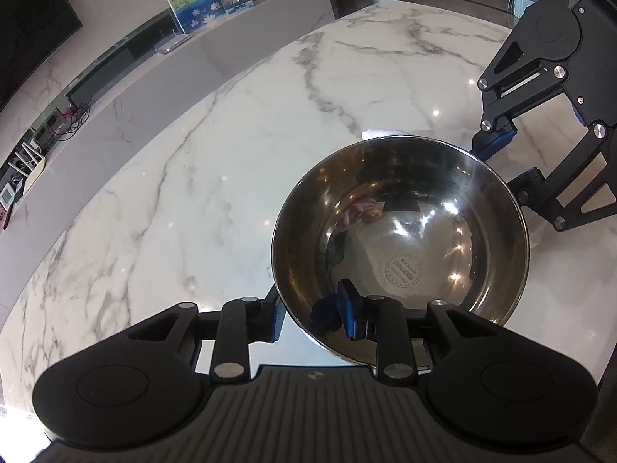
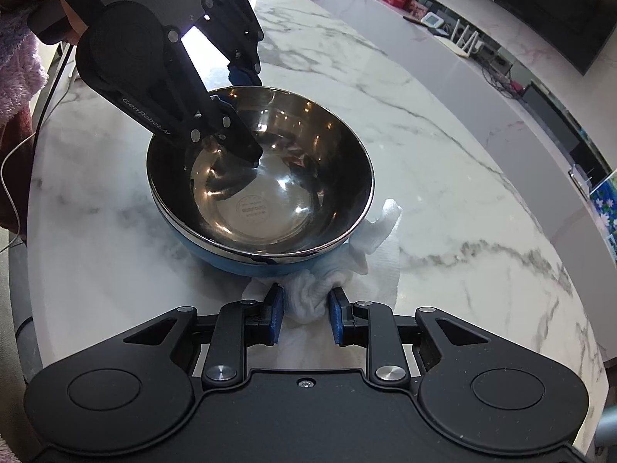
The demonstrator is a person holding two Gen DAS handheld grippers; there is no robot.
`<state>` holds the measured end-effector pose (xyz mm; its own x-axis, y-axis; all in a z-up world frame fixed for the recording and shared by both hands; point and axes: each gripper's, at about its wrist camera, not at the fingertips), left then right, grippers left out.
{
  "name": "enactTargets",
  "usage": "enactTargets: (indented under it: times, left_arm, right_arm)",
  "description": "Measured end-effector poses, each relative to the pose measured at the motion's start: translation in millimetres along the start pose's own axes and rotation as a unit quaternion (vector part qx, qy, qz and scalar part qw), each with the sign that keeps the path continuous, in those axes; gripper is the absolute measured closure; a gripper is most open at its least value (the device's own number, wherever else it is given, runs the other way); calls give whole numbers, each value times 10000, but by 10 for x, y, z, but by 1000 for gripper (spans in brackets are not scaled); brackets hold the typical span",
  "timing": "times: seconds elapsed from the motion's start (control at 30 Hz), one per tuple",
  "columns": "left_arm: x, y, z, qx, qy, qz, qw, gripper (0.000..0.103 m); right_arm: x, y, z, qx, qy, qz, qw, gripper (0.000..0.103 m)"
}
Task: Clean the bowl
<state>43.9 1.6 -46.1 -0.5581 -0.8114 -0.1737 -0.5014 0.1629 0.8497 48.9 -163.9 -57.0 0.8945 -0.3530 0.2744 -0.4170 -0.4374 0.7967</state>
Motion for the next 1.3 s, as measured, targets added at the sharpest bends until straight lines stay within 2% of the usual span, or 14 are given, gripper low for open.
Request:
enactTargets:
  times: [0.13,0.27,0.4,0.5,0.7,0.93,1.13,1.3]
  left_arm:
    - [21,-24,-44,-124,-126,40,9998,72]
    - [-25,-33,-44,-158,-212,217,9994,71]
    - [-79,-58,-26,-51,59,280,9996,71]
    - [-85,-72,-41,-11,215,261,9994,71]
    - [-82,-81,-69,54,290,205,9994,71]
    - [-91,-72,-64,99,465,179,9987,71]
    - [-102,-68,-71,118,633,151,9978,71]
    - [-98,-67,-66,93,668,143,9976,71]
  right_arm:
    - [75,55,7,8,-223,-40,9997,80]
    - [253,209,17,140,-705,-116,9973,80]
    - [383,376,69,361,-1190,-397,9914,80]
    - [363,430,70,390,-1279,-479,9899,80]
    - [199,407,18,233,-1223,-221,9920,80]
    - [14,227,-43,-141,-1229,138,9922,80]
    - [-129,240,-70,-310,-1496,397,9875,80]
    - [-171,465,-44,-185,-2039,449,9778,80]
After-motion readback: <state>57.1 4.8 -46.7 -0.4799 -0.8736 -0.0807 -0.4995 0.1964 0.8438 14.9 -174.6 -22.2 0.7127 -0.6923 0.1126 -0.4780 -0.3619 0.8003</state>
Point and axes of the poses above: each gripper's, at about its wrist camera, not at the fingertips, and y roughly against the way its jaws point, x to its right, z to its underside, and after that the axes turned 5 degrees about z, right-handed
